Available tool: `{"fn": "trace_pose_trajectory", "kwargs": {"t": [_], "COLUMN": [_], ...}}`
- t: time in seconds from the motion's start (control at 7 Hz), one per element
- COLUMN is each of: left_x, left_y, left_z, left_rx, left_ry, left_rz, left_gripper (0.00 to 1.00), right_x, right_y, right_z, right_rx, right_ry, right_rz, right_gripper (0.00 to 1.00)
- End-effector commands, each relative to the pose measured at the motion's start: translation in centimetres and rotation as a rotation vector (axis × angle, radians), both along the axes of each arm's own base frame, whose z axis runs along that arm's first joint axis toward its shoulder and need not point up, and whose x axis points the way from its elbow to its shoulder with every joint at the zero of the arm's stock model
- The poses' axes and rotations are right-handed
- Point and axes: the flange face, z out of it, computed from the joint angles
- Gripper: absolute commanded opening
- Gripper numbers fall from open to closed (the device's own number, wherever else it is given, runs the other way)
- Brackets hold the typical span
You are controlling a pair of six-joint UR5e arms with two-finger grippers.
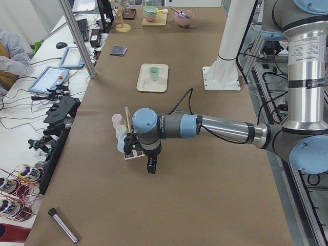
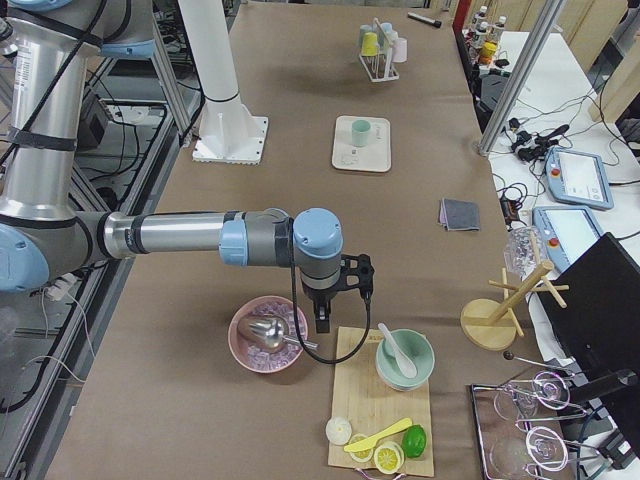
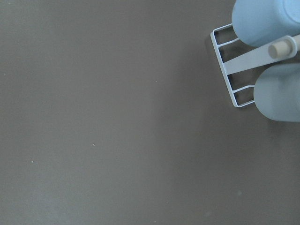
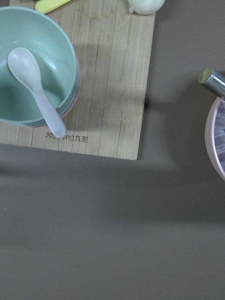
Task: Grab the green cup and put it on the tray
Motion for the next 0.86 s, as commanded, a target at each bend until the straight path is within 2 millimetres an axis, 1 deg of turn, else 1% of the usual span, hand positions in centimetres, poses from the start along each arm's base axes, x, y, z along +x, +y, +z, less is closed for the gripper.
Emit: {"fn": "trace_pose_trajectory", "kwargs": {"t": [0.0,0.29,0.43,0.71], "left_x": [-0.07,-0.06,-0.06,-0.05], "left_y": [0.26,0.34,0.19,0.19], "left_z": [-0.12,0.39,0.02,0.08], "left_rx": [-0.017,-0.026,-0.018,-0.022], "left_ry": [-0.004,-0.012,-0.012,-0.011], "left_rz": [-0.021,-0.019,-0.02,-0.022], "left_gripper": [0.98,0.98,0.98,0.98], "right_x": [-0.01,-0.06,-0.06,-0.07], "right_y": [-0.06,-0.07,-0.14,-0.07], "right_z": [0.59,0.46,0.33,0.45], "right_rx": [-0.008,-0.007,-0.005,-0.008], "right_ry": [-0.002,-0.009,-0.009,-0.011], "right_rz": [0.0,0.001,0.002,0.002], "right_gripper": [1.0,1.0,1.0,1.0]}}
